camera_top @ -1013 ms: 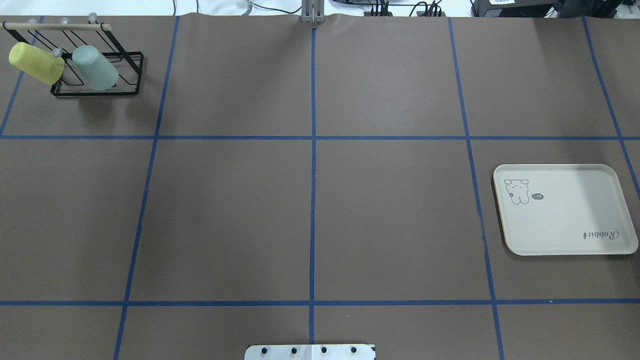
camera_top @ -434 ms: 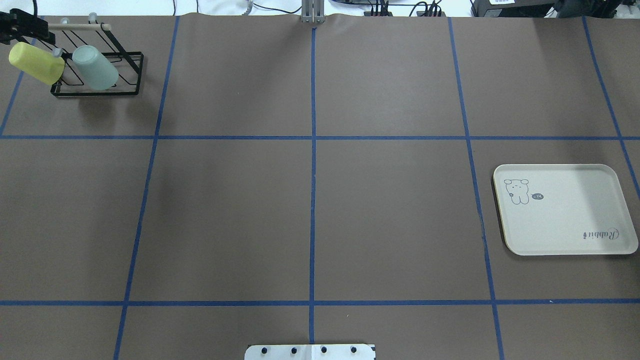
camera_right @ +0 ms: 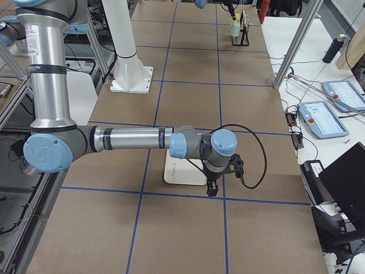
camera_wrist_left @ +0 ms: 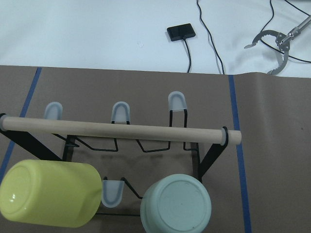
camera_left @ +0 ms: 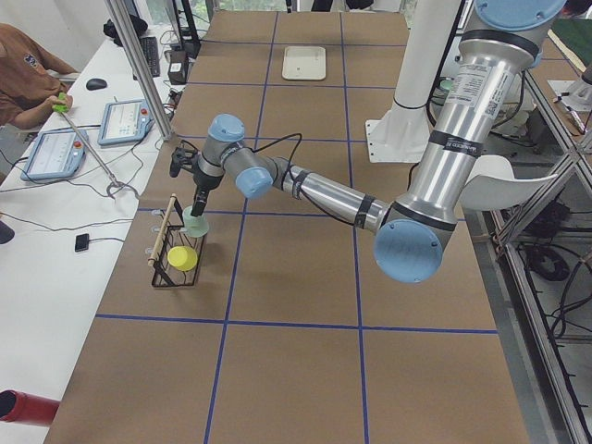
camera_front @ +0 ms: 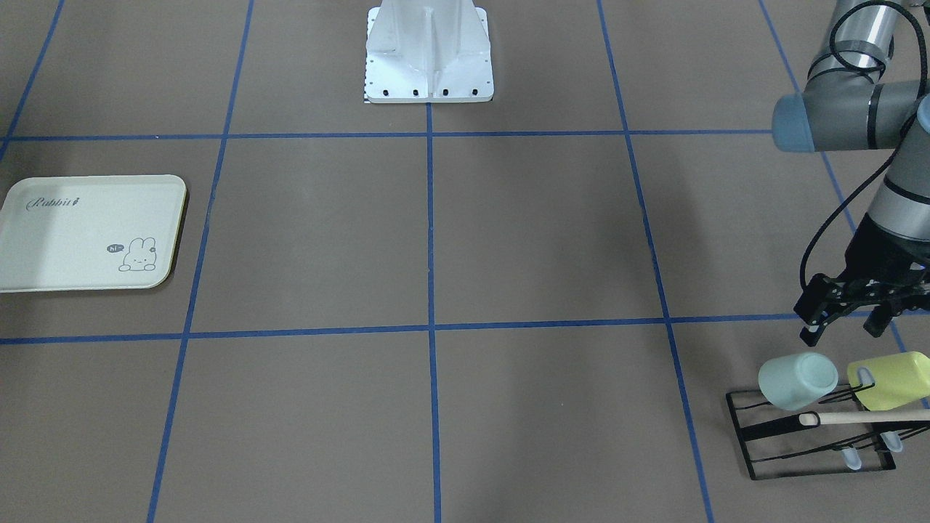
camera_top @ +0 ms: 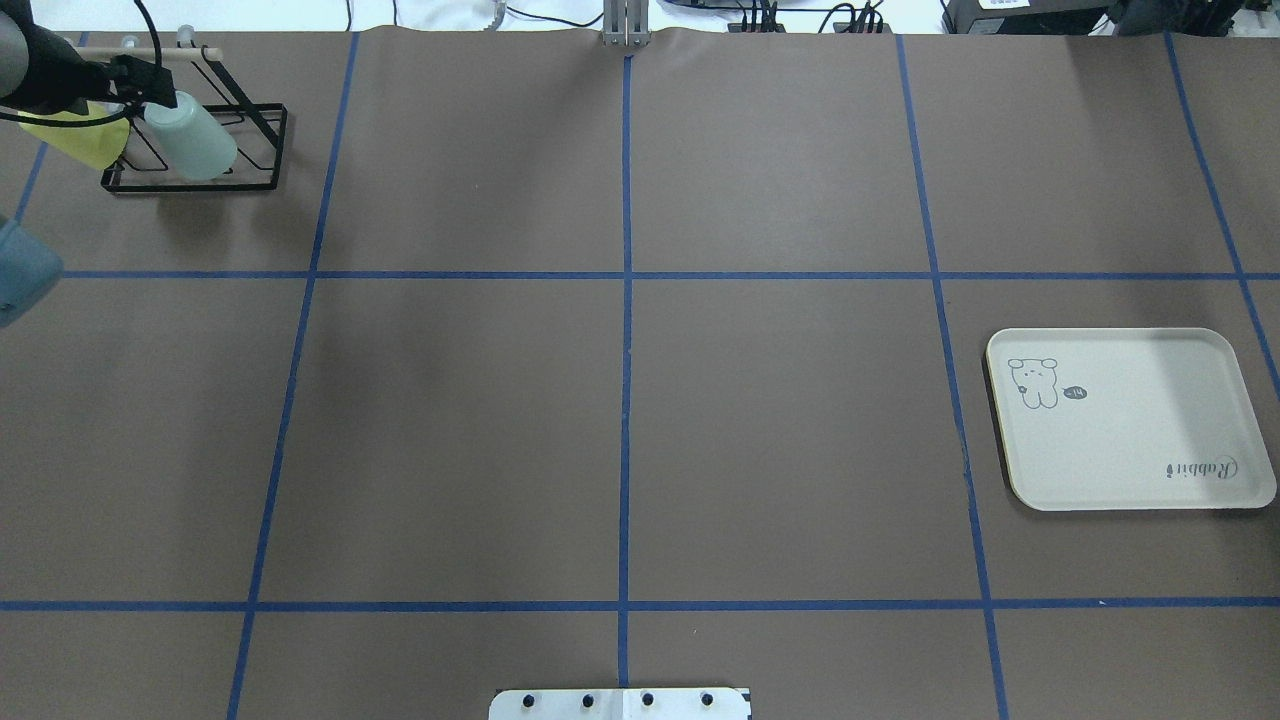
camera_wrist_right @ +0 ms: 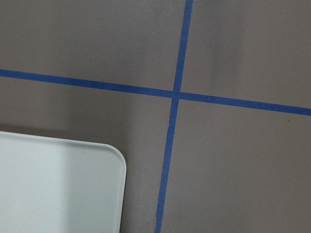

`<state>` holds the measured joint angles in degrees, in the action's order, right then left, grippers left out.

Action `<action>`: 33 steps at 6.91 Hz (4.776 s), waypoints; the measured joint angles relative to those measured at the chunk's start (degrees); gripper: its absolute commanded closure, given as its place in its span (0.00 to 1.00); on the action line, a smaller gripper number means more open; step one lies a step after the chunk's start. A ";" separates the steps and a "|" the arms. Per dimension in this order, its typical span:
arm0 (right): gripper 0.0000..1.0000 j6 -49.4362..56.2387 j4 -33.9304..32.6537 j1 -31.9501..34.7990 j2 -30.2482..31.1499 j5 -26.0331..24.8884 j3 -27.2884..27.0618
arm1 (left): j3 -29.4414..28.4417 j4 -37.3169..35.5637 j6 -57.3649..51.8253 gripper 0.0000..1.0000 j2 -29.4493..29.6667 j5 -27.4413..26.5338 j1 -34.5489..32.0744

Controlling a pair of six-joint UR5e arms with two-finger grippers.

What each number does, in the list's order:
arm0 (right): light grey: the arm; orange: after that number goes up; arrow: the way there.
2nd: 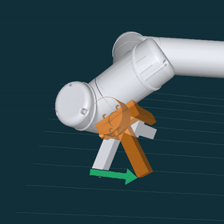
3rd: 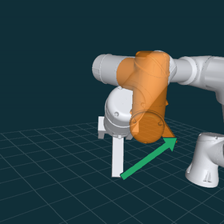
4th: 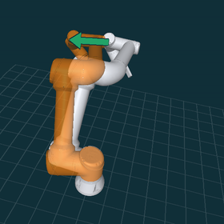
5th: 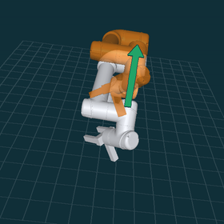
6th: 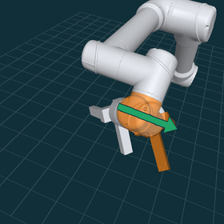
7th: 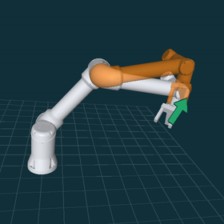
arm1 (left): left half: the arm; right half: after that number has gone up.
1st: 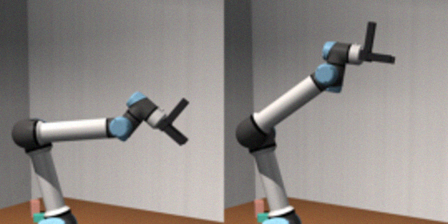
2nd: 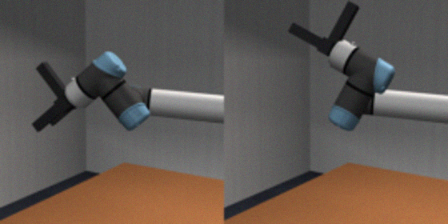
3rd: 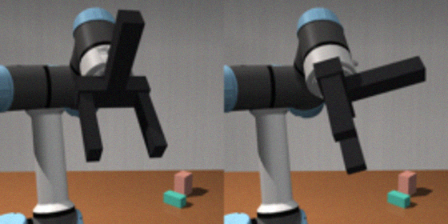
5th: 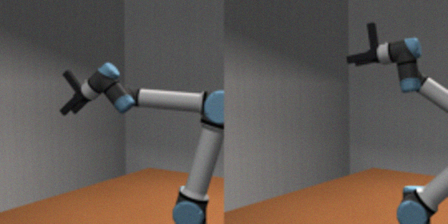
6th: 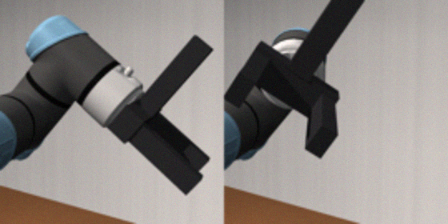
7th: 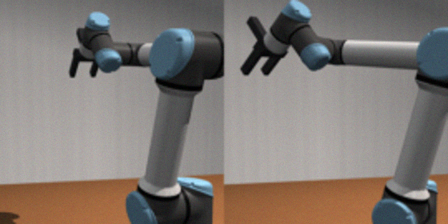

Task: Left arm grabs green cup and hands to right arm on tray

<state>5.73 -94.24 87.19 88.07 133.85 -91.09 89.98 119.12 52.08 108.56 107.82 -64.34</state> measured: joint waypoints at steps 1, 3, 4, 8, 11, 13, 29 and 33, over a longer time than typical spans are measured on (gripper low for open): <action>0.00 -0.01 0.39 0.00 0.00 -0.05 0.17 | -0.72 0.47 0.59 0.00 0.07 -3.04 1.30; 0.00 -0.02 0.61 0.00 0.00 -0.07 0.21 | -3.44 1.83 1.63 0.00 1.43 -7.61 3.83; 0.00 -0.04 0.63 0.00 -0.01 -0.08 0.21 | -5.41 2.94 2.70 0.00 2.37 -9.09 4.90; 0.00 -0.10 0.64 0.00 0.05 -0.08 0.19 | -12.02 8.82 2.97 0.53 3.26 -11.96 6.28; 0.00 -0.05 0.64 0.00 0.04 -0.12 0.45 | -10.40 9.20 3.18 0.92 3.36 -11.69 6.13; 0.00 -0.12 3.14 0.00 -0.50 -0.07 -0.05 | -7.35 8.22 2.32 0.92 2.95 -10.45 5.03; 0.01 -118.27 104.18 -44.55 -18.16 -24.87 2.62 | 20.72 1.40 83.88 0.90 18.94 -4.27 24.85; 0.01 -122.81 111.00 -46.51 -21.53 -27.20 2.46 | 20.61 5.32 99.89 0.89 21.91 -1.20 25.60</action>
<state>-117.08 16.76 40.68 66.55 106.64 -88.64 110.59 124.44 151.97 130.47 106.62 -38.74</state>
